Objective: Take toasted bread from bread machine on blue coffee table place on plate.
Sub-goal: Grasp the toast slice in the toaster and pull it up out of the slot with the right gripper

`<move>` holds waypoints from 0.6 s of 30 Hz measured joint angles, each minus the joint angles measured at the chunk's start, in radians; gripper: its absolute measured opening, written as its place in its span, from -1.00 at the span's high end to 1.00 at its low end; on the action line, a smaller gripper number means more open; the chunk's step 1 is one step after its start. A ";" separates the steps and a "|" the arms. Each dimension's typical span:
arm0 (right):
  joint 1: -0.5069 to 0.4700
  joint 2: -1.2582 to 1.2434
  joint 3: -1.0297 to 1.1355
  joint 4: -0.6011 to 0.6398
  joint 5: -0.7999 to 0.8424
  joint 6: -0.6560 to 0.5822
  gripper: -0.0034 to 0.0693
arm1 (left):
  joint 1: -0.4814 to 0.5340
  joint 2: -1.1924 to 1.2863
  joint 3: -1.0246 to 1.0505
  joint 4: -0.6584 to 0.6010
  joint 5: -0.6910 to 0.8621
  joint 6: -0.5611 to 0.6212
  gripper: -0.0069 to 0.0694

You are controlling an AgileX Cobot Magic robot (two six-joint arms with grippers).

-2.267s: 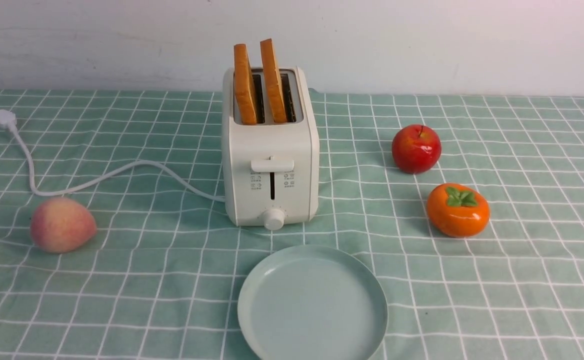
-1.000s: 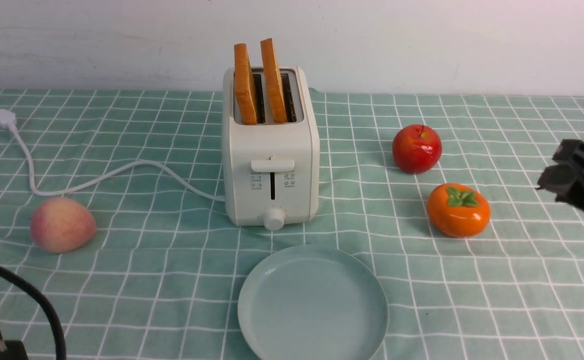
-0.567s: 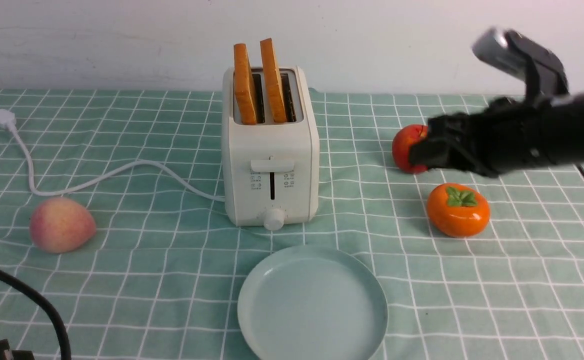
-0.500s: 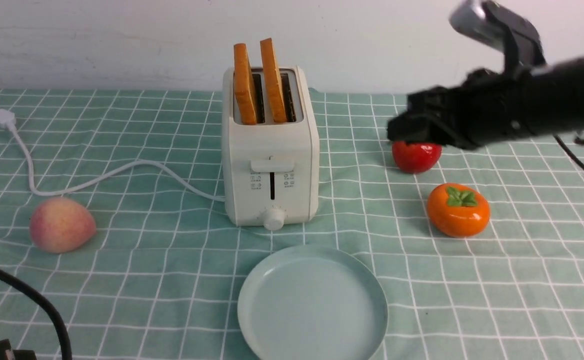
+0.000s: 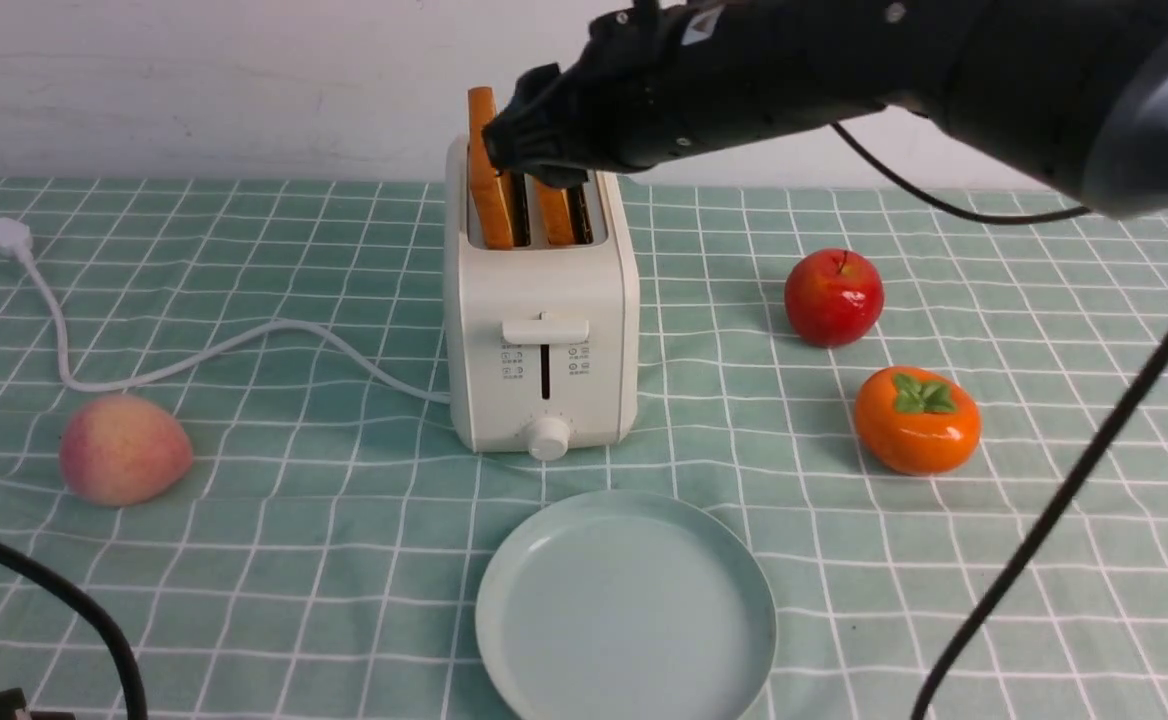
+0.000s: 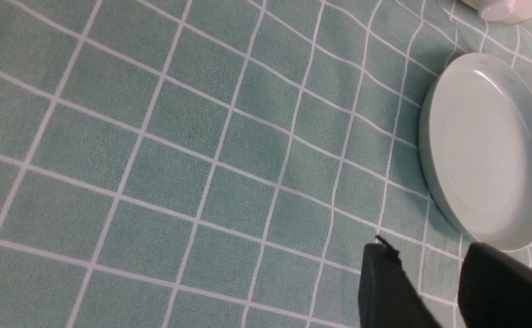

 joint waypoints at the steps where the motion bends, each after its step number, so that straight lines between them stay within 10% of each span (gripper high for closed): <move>1: 0.007 0.015 -0.023 -0.058 0.000 0.060 -0.06 | 0.000 0.000 0.000 0.000 0.001 0.000 0.19; 9: 0.008 0.124 -0.127 -0.552 -0.014 0.587 -0.08 | 0.000 0.000 0.000 -0.003 0.006 0.000 0.19; 18: 0.009 0.171 -0.129 -0.650 -0.159 0.741 -0.08 | 0.000 0.000 0.000 -0.004 0.008 0.000 0.19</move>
